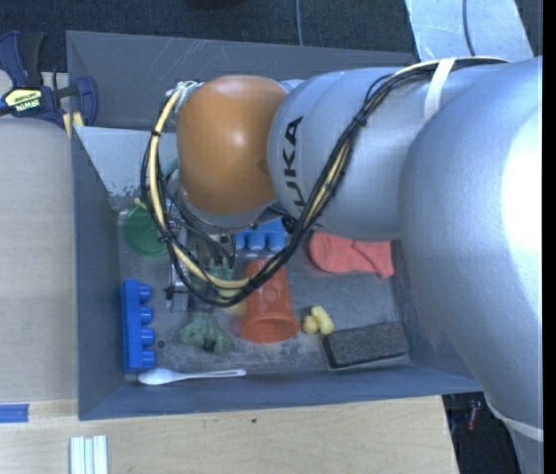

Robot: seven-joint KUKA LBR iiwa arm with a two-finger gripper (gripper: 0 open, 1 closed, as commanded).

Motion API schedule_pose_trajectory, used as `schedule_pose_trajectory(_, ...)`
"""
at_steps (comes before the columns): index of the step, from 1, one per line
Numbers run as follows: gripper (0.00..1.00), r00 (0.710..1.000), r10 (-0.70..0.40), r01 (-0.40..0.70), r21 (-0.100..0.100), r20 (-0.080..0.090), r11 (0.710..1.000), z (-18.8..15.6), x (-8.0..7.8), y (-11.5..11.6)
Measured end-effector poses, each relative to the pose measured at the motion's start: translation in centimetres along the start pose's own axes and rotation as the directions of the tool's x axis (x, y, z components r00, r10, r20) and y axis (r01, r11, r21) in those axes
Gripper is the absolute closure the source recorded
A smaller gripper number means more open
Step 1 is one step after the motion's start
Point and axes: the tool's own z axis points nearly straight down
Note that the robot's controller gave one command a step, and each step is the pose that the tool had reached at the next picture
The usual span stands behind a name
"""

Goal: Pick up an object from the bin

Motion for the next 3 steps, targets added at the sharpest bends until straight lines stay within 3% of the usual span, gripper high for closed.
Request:
schedule_pose_trajectory(1, 0.00, 1.000, 0.002, -0.002, -0.002, 0.007, 1.000, -0.4, -0.2, -0.1)
schedule_pose_trajectory(2, 0.00, 1.000, -0.021, 0.021, -0.002, 0.008, 1.000, 2.9, 0.9, -7.0)
schedule_pose_trajectory(3, 0.00, 0.990, 0.142, -0.142, -0.008, 0.014, 0.990, 3.5, -1.2, -8.5)
